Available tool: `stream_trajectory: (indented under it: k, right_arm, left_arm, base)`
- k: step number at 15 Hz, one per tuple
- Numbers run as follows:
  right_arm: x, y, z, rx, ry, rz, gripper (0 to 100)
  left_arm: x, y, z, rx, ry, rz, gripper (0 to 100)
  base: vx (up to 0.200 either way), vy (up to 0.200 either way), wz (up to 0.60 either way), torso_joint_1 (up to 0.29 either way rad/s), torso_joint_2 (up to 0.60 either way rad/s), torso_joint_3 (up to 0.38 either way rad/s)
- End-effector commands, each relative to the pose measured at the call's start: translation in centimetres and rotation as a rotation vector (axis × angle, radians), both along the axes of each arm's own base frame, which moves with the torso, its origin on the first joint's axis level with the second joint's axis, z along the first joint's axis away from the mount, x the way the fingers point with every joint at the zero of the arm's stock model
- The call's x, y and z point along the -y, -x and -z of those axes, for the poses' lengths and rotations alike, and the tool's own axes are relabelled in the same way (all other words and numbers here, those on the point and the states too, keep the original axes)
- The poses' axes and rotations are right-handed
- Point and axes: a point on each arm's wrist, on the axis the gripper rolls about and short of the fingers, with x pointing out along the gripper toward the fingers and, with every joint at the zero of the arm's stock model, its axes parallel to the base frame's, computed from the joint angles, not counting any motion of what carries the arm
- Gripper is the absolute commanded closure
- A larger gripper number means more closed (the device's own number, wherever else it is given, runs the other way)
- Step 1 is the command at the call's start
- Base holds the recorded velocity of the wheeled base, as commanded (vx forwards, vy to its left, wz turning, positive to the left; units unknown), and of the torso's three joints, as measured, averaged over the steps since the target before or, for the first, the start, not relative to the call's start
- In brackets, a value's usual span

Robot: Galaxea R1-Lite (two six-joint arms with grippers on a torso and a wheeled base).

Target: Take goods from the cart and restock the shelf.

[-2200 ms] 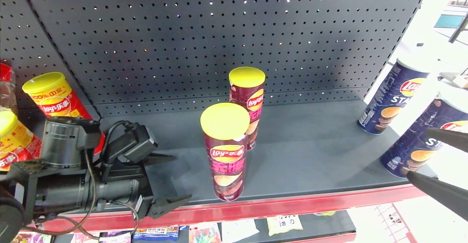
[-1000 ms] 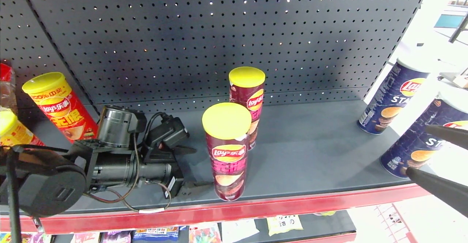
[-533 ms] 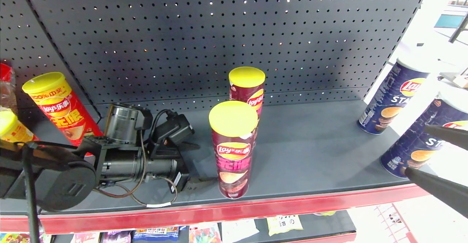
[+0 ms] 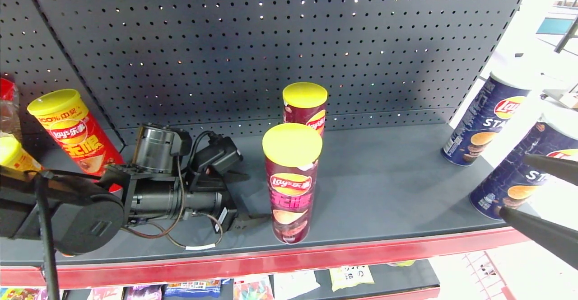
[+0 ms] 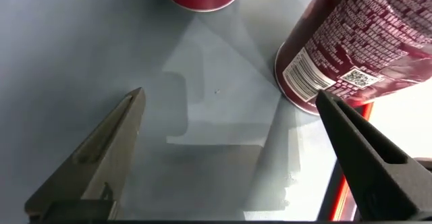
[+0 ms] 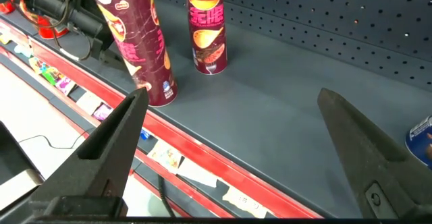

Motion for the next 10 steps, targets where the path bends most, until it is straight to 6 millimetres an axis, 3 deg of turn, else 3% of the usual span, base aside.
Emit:
stream_trajectory:
  k: [1, 10]
  right_arm:
    - [-0.04, -0.06, 0.03, -0.002, 0.002, -0.001, 0]
    - [-0.04, -0.06, 0.03, -0.002, 0.002, -0.001, 0]
  left_arm:
    - [0.25, 0.01, -0.03, 0.003, 0.001, 0.008, 0]
    - [0.60, -0.38, -0.16, 0.009, 0.005, 0.013, 0]
  base:
    - [0.000, 0.000, 0.00, 0.000, 0.00, 0.000]
    - [0.000, 0.000, 0.00, 0.000, 0.00, 0.000]
